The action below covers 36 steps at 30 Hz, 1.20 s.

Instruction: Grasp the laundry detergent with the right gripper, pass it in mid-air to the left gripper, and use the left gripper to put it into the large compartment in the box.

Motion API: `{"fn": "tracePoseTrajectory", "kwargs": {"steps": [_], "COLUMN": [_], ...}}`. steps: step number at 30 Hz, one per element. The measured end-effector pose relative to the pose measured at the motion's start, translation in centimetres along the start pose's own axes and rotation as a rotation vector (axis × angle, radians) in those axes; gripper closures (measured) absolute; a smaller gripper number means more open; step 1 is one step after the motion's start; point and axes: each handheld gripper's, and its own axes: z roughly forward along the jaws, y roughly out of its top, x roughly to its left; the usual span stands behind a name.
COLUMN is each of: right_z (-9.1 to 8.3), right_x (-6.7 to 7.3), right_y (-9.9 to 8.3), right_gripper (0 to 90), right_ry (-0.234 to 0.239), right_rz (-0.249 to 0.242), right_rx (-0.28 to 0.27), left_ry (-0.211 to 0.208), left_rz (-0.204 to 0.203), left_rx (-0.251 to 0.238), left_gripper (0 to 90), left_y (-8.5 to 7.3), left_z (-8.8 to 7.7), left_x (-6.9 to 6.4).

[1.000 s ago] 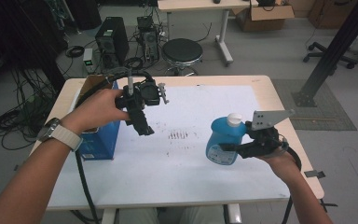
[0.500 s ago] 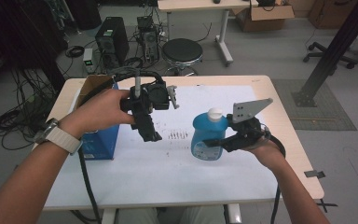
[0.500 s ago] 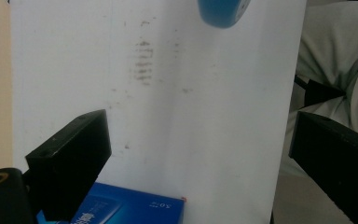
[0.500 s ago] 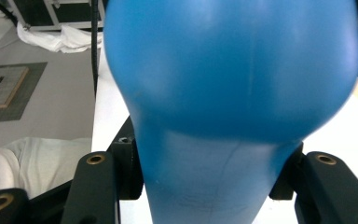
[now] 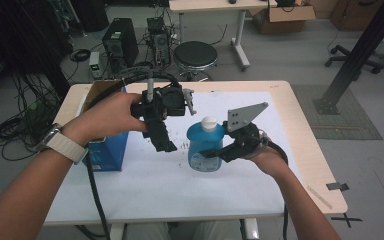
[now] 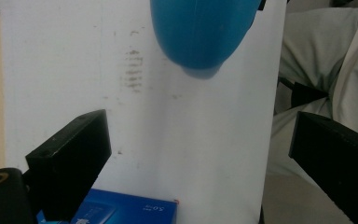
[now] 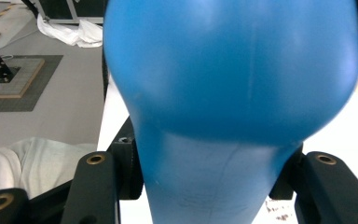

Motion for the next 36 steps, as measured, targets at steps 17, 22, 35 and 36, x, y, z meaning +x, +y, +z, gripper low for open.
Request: {"fn": "tracePoseTrajectory", "kwargs": {"steps": [17,22,35,36], "right_z": [2.5,3.4,4.7,4.7], "right_x": [0.4,0.6,0.8,0.8], "right_y": [1.3,1.8,2.5,2.5], "right_gripper": [44.8,44.8,44.7,44.7], "right_ry": [0.066,0.085,0.102,0.103], "right_rz": [-0.045,-0.059,-0.067,-0.068], "right_rx": [-0.010,-0.001,0.015,0.018], "left_ry": [-0.018,-0.025,-0.038,-0.038], "left_rz": [0.005,0.012,0.020,0.018], "left_rx": [0.009,0.010,0.007,0.002], "left_gripper": [5.9,5.9,5.9,5.9], "left_y": [0.4,0.4,0.7,0.7], "left_z": [0.2,0.3,0.8,0.9], "left_x": [-0.4,-0.4,-0.6,-0.6]}}
